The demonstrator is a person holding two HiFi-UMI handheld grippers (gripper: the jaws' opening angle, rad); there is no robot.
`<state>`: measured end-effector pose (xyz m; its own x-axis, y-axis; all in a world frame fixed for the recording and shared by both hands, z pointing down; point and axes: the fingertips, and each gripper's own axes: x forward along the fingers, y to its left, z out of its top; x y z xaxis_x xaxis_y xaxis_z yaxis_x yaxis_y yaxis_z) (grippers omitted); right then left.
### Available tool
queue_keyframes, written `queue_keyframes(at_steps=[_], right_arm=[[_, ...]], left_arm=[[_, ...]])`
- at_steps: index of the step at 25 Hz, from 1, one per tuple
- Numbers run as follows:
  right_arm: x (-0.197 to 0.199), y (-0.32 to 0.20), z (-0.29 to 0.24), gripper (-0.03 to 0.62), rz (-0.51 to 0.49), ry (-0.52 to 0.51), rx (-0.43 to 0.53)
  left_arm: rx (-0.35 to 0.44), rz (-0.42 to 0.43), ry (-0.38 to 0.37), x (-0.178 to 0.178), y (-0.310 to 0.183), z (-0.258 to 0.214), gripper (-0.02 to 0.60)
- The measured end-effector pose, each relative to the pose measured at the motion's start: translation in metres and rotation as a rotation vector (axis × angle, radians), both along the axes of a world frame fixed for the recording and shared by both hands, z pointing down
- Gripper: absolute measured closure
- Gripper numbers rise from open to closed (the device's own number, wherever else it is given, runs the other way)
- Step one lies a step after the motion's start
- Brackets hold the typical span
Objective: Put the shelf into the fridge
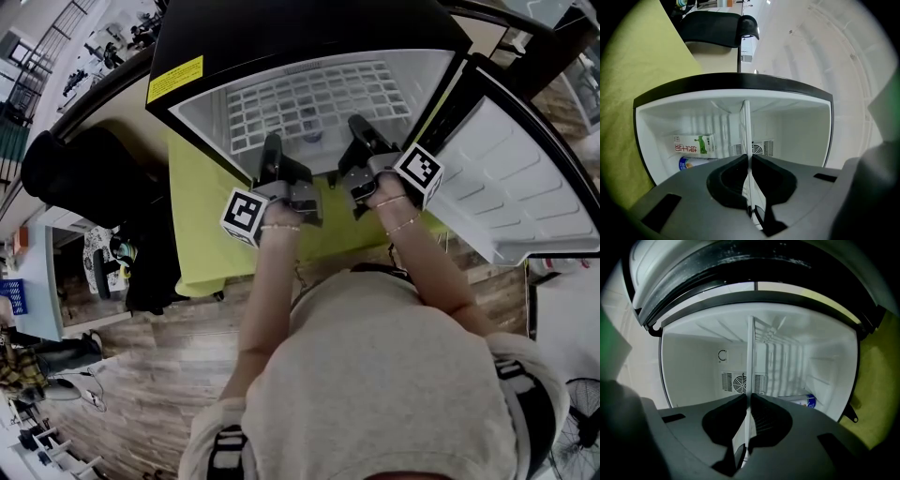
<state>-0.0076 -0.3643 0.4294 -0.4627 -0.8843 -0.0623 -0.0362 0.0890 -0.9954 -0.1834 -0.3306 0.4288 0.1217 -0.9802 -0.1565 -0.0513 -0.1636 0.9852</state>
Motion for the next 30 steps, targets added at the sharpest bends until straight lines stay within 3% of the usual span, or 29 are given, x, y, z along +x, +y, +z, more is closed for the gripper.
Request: queue_keyframes(at_steps=[16, 30], right_arm=[[-0.003, -0.013, 0.002, 0.563, -0.024, 0.005, 0.010], [-0.003, -0.019, 0.001, 0.556, -0.006, 0.012, 0.011]], left_arm=[[-0.008, -0.018, 0.020, -0.002, -0.012, 0.003, 0.552], [-0.006, -0.018, -0.007, -0.003, -0.017, 0.000, 0.546]])
